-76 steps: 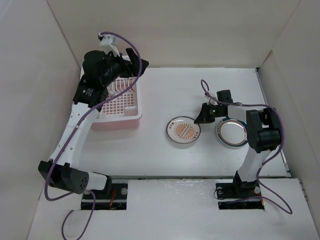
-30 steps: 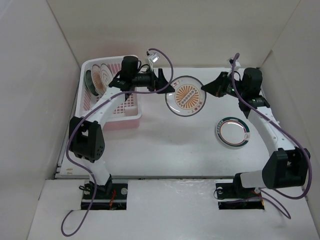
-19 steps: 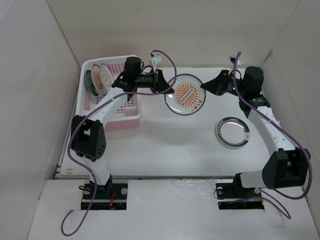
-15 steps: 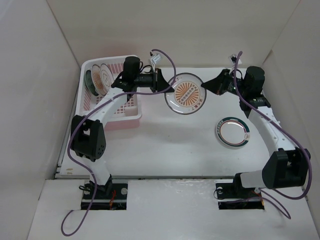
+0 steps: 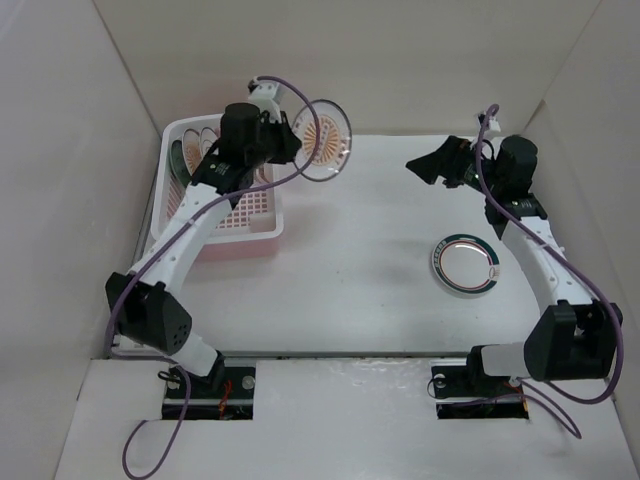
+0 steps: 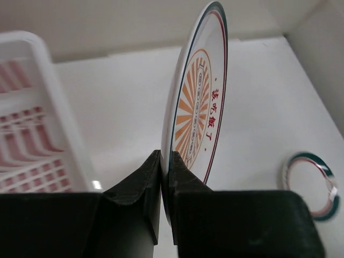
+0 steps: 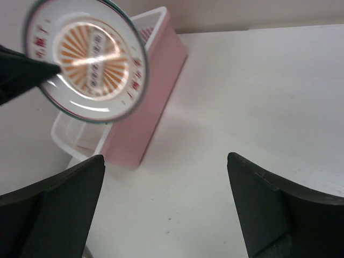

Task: Load the plates into the dish rack

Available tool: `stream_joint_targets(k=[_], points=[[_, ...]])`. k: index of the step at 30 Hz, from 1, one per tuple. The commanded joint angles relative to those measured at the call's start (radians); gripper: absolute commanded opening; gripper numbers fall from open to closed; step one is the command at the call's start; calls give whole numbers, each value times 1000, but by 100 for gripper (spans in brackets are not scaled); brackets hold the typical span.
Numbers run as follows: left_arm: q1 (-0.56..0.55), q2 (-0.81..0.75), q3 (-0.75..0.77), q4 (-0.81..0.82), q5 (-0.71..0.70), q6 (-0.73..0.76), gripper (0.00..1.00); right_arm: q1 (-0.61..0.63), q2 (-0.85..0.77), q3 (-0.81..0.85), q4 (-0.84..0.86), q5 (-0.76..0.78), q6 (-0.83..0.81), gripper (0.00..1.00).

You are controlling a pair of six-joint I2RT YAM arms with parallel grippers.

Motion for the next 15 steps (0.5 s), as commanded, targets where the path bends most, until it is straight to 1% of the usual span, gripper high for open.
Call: stream_joint_targets(k=[1, 3, 4, 5, 7, 8, 9, 10, 11, 15], points=[[13, -107, 77, -10, -364, 79, 0, -4, 19, 10, -28, 79, -34, 100], [26, -127, 65, 29, -467, 165, 0, 6, 42, 22, -39, 79, -34, 100], [49, -137, 50, 52, -533, 181, 0, 16, 52, 22, -39, 70, -44, 100], [62, -137, 40, 52, -559, 196, 0, 16, 64, 31, -39, 70, -44, 100], [87, -148, 13, 102, -615, 227, 0, 46, 64, 31, -39, 70, -44, 100], [99, -148, -4, 127, -647, 277, 0, 46, 75, 31, -39, 79, -53, 100], [99, -148, -45, 157, -708, 306, 0, 63, 85, 31, -39, 79, -53, 100], [112, -148, -62, 218, -728, 332, 0, 81, 85, 31, -39, 79, -53, 100], [130, -122, -72, 239, -728, 351, 0, 91, 102, 31, -39, 79, -53, 100], [178, -36, -35, 262, -695, 362, 0, 115, 154, 41, -39, 53, -53, 100]])
